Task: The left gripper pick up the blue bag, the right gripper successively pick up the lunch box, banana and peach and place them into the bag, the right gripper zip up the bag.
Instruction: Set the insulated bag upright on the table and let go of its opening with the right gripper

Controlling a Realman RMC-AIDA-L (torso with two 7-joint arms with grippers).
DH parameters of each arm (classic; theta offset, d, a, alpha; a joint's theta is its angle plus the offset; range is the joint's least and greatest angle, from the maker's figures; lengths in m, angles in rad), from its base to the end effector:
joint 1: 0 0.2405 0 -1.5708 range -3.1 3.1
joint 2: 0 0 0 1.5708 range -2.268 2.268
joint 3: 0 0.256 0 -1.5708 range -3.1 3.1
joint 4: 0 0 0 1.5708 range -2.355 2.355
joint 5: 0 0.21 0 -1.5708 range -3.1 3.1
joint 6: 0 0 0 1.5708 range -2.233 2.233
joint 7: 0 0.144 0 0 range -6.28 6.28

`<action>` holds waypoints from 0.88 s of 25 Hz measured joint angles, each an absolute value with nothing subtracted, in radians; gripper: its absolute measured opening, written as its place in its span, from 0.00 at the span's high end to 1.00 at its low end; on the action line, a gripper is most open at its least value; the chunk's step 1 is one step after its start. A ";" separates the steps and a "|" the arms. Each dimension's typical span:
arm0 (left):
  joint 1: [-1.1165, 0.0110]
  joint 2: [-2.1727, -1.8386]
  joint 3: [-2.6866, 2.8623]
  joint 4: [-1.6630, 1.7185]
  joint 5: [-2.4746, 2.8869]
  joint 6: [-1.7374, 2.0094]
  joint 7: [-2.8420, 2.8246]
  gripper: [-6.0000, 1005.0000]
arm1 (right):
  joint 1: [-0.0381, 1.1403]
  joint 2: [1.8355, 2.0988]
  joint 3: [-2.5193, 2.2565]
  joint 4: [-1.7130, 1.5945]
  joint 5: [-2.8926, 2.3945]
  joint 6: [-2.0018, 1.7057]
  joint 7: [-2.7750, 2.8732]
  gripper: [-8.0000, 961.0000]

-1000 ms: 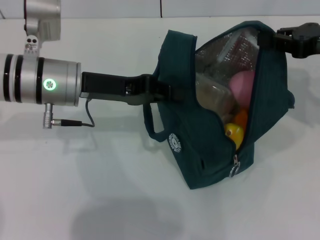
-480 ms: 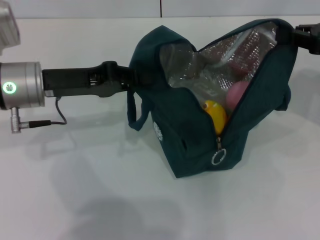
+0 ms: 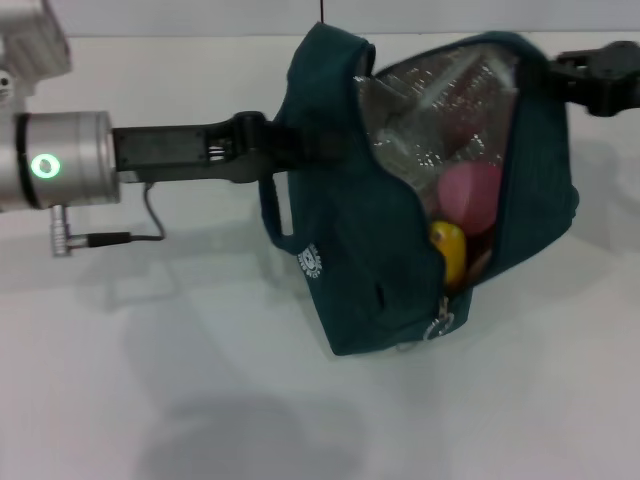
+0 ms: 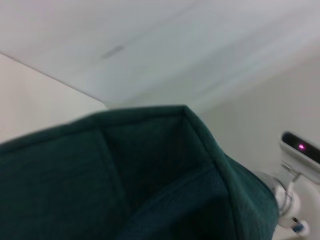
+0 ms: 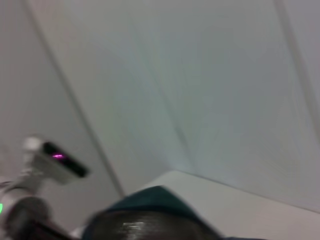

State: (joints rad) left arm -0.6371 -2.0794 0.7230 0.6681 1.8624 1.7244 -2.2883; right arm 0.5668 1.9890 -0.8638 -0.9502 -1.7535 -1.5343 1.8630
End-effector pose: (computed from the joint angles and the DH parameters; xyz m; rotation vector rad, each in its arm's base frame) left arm -0.1966 0.3420 0.0081 2.3357 1.5433 0.9373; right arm 0.1943 0.3768 0.0737 -2.6407 0.7293 0.8299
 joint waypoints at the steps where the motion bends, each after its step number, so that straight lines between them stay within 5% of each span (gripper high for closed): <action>1: -0.651 -2.085 0.724 0.661 1.862 1.730 -2.284 0.95 | 0.575 1.998 -0.864 -0.952 -1.753 -1.548 1.860 0.95; 8: -0.728 -2.086 0.770 0.575 1.828 1.722 -2.264 0.95 | 0.610 2.013 -0.879 -0.949 -1.712 -1.587 1.858 0.95; 22: -0.645 -2.072 0.776 0.524 1.815 1.636 -2.252 0.95 | 0.618 1.996 -0.881 -0.791 -1.733 -1.503 1.827 0.96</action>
